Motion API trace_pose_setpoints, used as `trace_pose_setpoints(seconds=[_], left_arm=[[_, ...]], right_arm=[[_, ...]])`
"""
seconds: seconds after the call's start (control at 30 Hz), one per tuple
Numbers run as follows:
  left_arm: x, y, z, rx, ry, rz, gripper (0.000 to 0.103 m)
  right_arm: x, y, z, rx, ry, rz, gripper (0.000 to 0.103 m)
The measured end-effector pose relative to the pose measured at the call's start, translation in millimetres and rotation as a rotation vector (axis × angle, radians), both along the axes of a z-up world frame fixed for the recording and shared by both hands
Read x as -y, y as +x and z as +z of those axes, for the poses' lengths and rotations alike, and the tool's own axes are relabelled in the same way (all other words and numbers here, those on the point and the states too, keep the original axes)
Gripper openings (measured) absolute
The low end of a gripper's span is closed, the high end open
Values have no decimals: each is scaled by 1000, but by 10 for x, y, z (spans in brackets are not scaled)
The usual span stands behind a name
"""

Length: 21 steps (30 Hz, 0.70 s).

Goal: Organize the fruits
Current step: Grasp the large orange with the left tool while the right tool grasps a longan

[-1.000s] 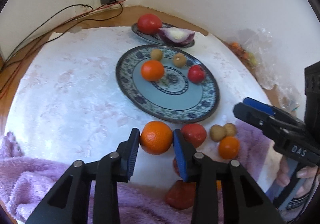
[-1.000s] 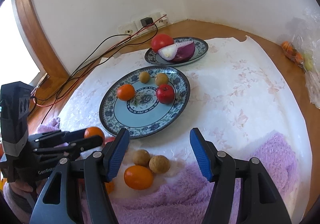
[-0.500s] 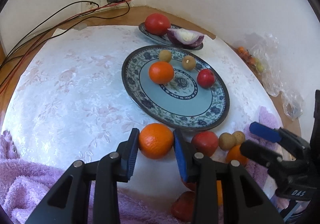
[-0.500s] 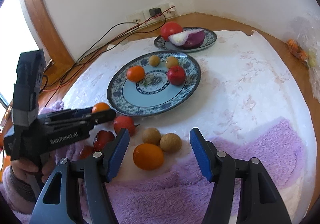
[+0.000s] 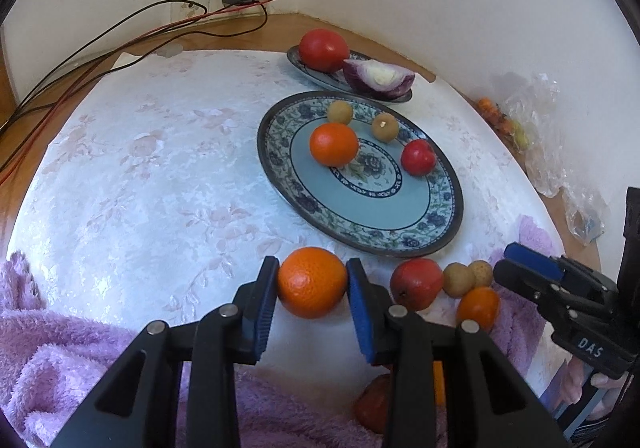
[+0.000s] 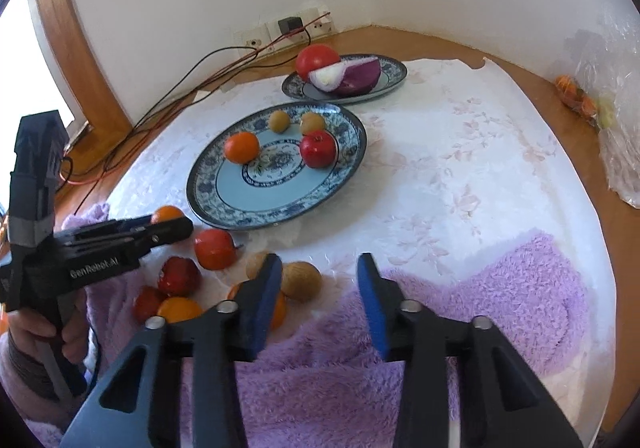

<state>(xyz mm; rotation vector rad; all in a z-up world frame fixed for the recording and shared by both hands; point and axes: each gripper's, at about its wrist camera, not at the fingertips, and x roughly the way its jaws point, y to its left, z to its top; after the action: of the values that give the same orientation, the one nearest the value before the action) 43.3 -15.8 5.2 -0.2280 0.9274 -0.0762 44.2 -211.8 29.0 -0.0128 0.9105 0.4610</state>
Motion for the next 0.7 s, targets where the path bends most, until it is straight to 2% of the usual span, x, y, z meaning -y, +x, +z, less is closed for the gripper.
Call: trace_pose_setpoints(seconds=[0.4, 0.7], left_arm=[[-35, -12, 3, -4, -3, 18, 36], [-29, -5, -8, 2, -1, 14, 36]], right_arm=[[-154, -46, -104, -25, -41, 94, 32], [-95, 23, -161, -16, -5, 72, 32]])
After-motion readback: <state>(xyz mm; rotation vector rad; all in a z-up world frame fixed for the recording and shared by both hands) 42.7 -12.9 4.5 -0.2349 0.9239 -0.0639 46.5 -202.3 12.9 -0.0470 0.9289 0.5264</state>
